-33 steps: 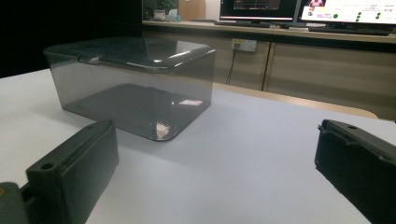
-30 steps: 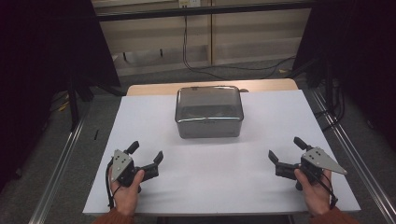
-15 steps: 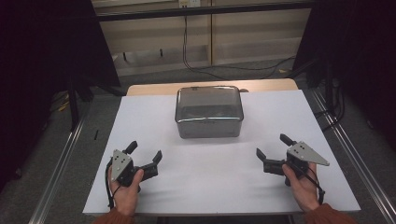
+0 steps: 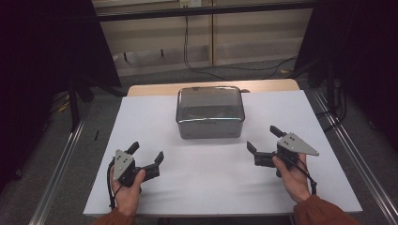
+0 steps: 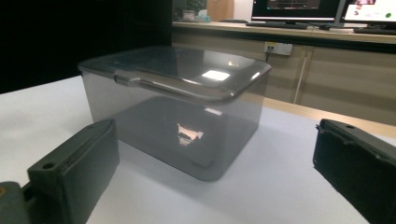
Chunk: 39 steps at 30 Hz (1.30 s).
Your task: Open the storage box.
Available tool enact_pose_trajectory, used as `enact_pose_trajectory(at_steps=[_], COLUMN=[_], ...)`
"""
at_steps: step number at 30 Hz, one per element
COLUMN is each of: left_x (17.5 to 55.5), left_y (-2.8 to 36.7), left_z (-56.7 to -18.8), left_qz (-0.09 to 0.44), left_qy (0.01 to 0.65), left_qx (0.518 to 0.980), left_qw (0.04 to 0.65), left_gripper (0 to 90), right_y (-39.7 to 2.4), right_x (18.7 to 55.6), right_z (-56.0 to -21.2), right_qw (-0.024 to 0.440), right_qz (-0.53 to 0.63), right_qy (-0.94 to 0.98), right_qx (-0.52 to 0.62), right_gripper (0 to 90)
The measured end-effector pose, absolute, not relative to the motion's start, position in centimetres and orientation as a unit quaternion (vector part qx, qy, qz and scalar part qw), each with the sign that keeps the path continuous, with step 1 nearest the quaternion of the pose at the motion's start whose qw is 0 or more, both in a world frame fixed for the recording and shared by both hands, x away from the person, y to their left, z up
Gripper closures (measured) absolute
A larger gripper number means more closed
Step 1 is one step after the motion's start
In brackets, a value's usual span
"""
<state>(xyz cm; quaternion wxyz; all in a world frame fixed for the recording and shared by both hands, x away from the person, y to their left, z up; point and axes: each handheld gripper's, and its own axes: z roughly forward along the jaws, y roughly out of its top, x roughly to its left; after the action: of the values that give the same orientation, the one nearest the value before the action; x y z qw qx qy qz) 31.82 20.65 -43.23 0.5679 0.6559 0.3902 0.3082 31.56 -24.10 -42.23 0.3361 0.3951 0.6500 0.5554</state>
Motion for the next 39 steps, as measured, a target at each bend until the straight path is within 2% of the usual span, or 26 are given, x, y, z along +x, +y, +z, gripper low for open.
enact_pose_trajectory(at_steps=[28, 39], left_x=[31.9, 31.9], left_y=[20.6, 20.5], left_z=[-43.2, -43.3], left_qz=[0.310, 0.306], left_qy=[0.391, 0.389], left_qx=[0.662, 0.663], left_qw=[0.560, 0.563], left_gripper=[3.2, 3.2], right_y=[-20.0, -17.4], right_x=[35.9, 36.9], right_z=[-39.8, -40.1], right_qw=[0.323, 0.358], right_qz=[0.555, 0.523], right_qy=[0.683, 0.718], right_qx=[0.350, 0.288], right_gripper=[0.0, 0.1])
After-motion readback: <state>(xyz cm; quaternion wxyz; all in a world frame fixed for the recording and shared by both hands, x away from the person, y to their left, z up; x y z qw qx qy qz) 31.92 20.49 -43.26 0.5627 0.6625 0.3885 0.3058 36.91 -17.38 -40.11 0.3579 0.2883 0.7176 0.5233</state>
